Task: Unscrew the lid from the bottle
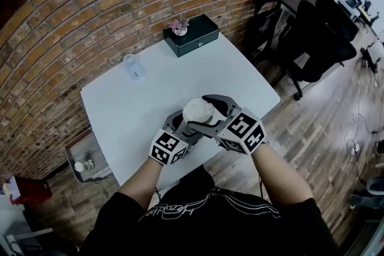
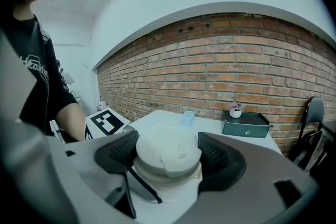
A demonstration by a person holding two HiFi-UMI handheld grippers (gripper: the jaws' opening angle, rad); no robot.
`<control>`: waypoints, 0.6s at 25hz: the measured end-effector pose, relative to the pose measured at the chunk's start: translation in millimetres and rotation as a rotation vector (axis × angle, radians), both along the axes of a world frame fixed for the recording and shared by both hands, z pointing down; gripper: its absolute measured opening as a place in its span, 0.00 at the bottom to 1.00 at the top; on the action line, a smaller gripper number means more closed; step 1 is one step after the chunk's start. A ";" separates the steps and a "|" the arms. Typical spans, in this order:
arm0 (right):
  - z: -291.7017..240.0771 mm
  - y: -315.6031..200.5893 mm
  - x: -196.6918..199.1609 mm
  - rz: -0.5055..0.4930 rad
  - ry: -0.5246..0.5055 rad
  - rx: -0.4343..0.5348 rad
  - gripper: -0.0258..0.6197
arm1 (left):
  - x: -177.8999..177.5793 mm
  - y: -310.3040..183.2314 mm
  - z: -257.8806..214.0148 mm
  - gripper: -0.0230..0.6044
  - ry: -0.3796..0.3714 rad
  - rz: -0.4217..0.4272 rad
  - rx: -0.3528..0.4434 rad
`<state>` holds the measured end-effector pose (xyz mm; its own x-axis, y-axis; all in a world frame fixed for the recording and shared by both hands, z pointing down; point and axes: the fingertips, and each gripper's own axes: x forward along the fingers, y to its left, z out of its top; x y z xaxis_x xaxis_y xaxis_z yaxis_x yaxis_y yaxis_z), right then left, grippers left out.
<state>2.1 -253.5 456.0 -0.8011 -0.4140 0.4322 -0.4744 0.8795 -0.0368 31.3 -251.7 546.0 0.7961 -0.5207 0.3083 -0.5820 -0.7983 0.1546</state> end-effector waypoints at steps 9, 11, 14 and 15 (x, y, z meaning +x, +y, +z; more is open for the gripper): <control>0.7 5.6 -2.0 -0.313 0.015 -0.015 0.58 | 0.3 1.5 0.4 0.68 -0.013 0.017 -0.011; 1.1 7.6 -1.9 -0.407 0.019 -0.021 0.58 | 0.7 2.1 0.6 0.68 -0.016 0.022 -0.013; 0.6 10.1 -2.2 -0.538 0.028 -0.022 0.58 | 0.9 2.1 0.7 0.68 -0.023 0.033 -0.018; 0.4 10.8 -2.3 -0.575 0.028 -0.023 0.58 | 0.9 2.1 0.7 0.68 -0.025 0.036 -0.021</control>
<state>-0.2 -242.7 456.4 -0.8828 0.0949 0.4601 0.0792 0.9954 -0.0535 32.2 -249.5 546.7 0.8063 -0.4848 0.3389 -0.5566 -0.8158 0.1571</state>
